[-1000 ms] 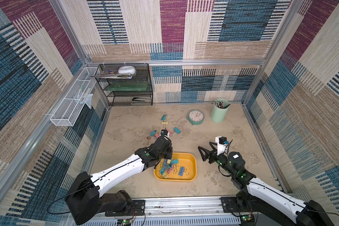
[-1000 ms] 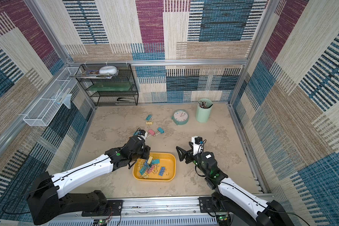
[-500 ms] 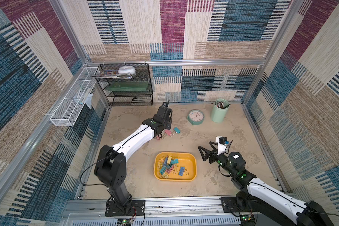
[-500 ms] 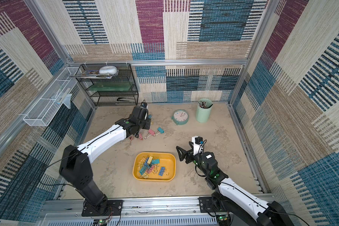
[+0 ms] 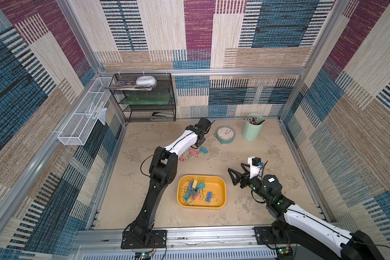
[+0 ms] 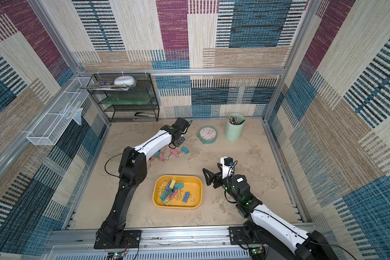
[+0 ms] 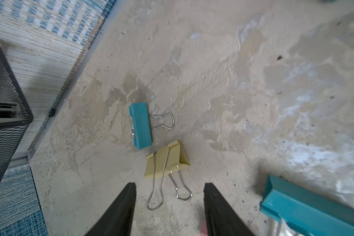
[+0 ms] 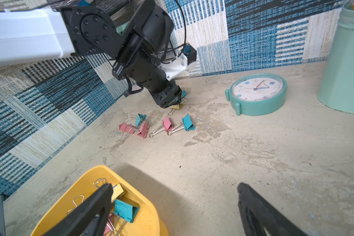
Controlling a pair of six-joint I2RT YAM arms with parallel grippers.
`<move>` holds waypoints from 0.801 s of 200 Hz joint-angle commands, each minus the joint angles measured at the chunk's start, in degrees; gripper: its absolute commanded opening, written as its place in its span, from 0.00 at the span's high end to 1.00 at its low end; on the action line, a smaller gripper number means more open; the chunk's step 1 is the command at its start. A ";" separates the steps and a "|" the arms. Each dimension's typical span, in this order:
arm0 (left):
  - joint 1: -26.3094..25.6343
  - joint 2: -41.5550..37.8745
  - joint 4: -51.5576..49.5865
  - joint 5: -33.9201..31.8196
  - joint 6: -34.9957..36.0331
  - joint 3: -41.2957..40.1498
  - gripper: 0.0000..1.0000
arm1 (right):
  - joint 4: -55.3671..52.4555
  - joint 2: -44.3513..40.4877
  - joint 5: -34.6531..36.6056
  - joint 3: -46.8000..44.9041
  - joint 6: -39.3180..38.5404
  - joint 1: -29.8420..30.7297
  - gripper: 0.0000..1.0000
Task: Put the binder clips in the storage box
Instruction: Pick up the binder clip at the center of the board.
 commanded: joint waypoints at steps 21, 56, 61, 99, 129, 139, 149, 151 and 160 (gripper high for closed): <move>0.51 2.44 -3.26 -2.81 1.46 1.71 0.32 | 1.58 0.06 -0.04 0.24 0.45 0.05 0.02; 0.86 3.36 -3.22 -5.22 1.38 1.89 0.53 | 1.49 -0.06 0.03 0.22 0.46 0.02 0.02; 0.95 3.36 -3.28 -5.22 1.14 1.82 0.59 | 1.49 -0.07 0.06 0.22 0.46 0.02 0.02; 1.12 1.26 -3.53 -4.36 -0.96 0.57 0.81 | 1.40 -0.27 0.03 0.22 0.46 0.02 0.02; 1.04 -1.95 -3.72 -3.62 -3.73 -1.57 0.95 | 1.38 -0.30 0.09 0.22 0.37 0.07 0.02; 1.04 -3.65 -3.77 -2.90 -5.33 -2.79 0.98 | 1.31 -0.35 0.04 0.30 0.29 0.01 0.02; 0.99 -5.72 -3.81 -2.22 -7.22 -3.90 1.00 | 1.21 -0.41 0.08 0.31 0.19 0.01 0.02; 0.96 -6.16 -3.86 -2.09 -7.65 -4.19 1.00 | 1.22 -0.40 0.07 0.31 0.21 0.06 0.02; 0.87 -8.09 -4.05 -1.50 -9.33 -5.21 1.00 | 1.07 -0.49 0.31 0.31 0.08 0.03 0.02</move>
